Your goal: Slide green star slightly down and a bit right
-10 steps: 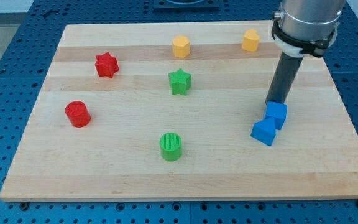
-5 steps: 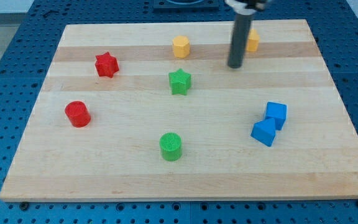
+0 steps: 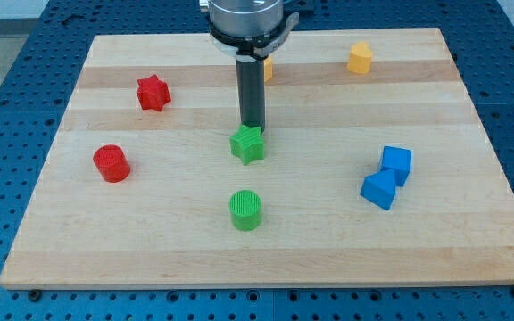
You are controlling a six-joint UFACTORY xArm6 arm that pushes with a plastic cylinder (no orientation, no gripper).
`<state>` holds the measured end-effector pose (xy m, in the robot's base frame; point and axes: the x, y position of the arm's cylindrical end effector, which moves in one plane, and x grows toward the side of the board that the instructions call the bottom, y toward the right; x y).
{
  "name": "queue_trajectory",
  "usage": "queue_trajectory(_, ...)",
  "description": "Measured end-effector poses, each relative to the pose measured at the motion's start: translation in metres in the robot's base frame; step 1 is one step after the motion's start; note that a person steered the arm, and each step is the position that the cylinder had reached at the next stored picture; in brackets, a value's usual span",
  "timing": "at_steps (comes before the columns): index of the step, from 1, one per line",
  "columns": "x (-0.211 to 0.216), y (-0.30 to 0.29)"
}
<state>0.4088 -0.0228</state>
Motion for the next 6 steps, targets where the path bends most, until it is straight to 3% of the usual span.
queue_trajectory(2,0.019,-0.015)
queue_trajectory(4,-0.002,-0.032)
queue_trajectory(6,0.039,-0.047)
